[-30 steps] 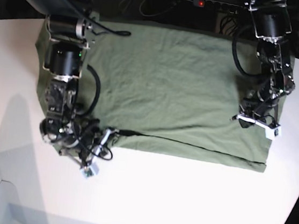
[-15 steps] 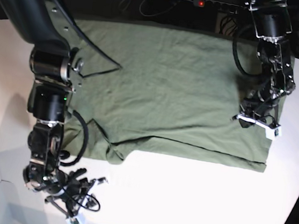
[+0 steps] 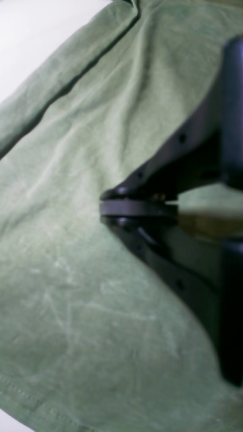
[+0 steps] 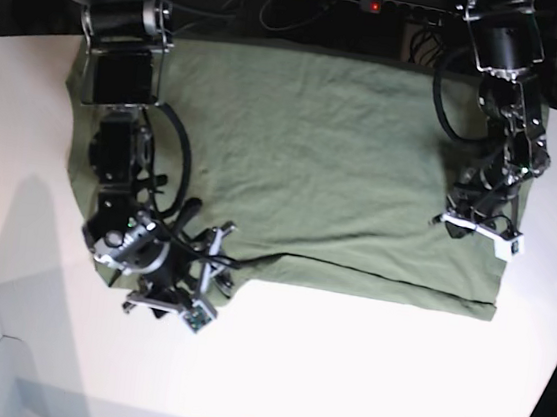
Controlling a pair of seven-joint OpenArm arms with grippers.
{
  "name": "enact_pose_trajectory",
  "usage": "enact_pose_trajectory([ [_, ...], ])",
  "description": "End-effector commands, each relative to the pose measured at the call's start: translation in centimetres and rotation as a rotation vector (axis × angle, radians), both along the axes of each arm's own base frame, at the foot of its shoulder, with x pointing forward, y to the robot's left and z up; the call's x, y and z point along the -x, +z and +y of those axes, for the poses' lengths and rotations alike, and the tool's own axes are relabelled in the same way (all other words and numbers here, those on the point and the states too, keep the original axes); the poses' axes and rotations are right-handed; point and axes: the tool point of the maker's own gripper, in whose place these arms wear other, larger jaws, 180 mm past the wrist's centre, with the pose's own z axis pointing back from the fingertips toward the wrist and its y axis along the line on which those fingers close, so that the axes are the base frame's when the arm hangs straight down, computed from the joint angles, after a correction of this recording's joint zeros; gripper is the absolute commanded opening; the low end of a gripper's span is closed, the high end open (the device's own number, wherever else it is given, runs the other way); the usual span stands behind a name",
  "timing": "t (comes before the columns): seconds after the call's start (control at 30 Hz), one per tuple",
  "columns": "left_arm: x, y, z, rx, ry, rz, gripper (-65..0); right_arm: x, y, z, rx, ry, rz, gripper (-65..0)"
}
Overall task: Layout the t-shirt on the table in an organized manner, then fold the t-shirt properly
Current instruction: 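Pull the folded hem outward with the right gripper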
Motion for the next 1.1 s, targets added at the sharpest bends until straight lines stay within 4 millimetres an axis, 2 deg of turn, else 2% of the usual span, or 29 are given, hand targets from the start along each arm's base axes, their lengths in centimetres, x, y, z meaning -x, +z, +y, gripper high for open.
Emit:
enact_pose_trajectory([
  [0.0,-0.1,0.2,0.3,-0.013,-0.004,0.011,-64.9,-0.8,1.0,-0.1,-0.011,-0.003,-0.027,-31.9],
  [0.13,-0.2,0.2,0.3,-0.012,-0.004,0.008,-64.9,-0.8,-1.7,-2.0,0.005,-0.061,0.033,-31.8],
  [0.23,-0.2,0.2,0.2,-0.011,-0.004,0.008,-64.9,-1.2,-2.1,-2.1,-0.047,-0.094,0.004,-31.8],
  [0.4,0.0,0.1,0.1,-0.009,-0.006,0.011,-64.9,-1.8,-3.4,-4.1,-0.057,-0.191,-0.001,-31.9],
  [0.73,0.0,0.1,0.2,-0.011,-0.004,0.011,-64.9,-0.7,-5.2,-4.1,-0.061,-0.194,0.033,-32.6],
  [0.83,-0.1,0.1,0.2,-0.011,-0.004,0.009,-64.9,-0.5,-6.4,-4.2,-0.066,-0.196,0.064,-39.1],
  [1.0,-0.1,0.1,0.2,-0.01,-0.004,0.009,-64.9,-1.6,-7.1,-5.4,-0.062,-0.209,0.057,-57.2],
  [1.07,-0.1,0.1,0.2,-0.01,-0.004,0.009,-64.9,-3.1,-6.1,-6.1,-0.044,-0.227,0.017,-61.8],
])
